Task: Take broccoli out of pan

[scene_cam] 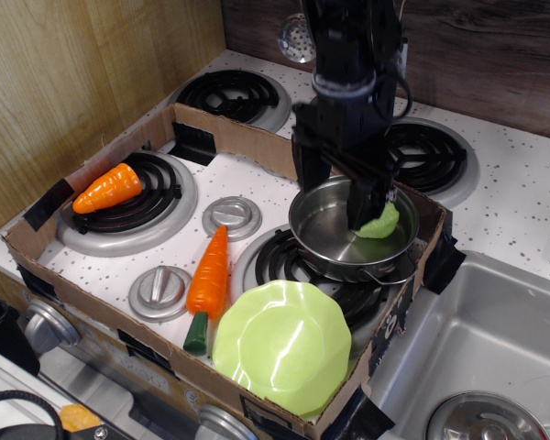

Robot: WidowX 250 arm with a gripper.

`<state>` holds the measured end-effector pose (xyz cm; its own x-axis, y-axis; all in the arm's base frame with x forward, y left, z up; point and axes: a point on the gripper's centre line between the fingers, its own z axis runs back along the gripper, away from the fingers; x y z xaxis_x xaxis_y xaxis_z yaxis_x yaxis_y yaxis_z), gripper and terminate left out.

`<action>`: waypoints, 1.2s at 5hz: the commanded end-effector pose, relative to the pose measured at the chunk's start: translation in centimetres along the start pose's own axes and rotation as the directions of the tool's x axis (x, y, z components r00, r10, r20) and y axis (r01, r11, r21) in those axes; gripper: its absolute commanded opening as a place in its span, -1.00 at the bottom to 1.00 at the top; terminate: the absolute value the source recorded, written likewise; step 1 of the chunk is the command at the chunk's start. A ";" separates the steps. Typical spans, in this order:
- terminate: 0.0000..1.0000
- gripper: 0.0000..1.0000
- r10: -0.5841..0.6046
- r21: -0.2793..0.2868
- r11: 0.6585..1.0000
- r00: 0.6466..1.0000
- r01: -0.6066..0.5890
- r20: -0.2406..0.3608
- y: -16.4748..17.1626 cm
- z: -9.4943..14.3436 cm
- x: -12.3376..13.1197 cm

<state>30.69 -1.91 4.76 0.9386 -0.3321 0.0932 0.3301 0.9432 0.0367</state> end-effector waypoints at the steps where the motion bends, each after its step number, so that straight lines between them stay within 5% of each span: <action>1: -1.00 1.00 0.023 0.002 1.000 0.998 -0.023 0.054 -0.9 -0.7 0.9; 4: -1.00 1.00 0.065 0.001 0.998 0.986 -0.066 0.154 -1.8 -1.5 1.8; 5: -1.00 -1.00 0.078 -0.007 0.997 0.987 -0.078 0.142 -2.0 -1.5 1.3; 6: -1.00 -1.00 0.050 -0.014 0.999 0.986 -0.048 0.157 -2.1 -1.4 0.9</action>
<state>30.54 -4.00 2.04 0.9399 -0.2768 0.2002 0.2811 0.9597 0.0072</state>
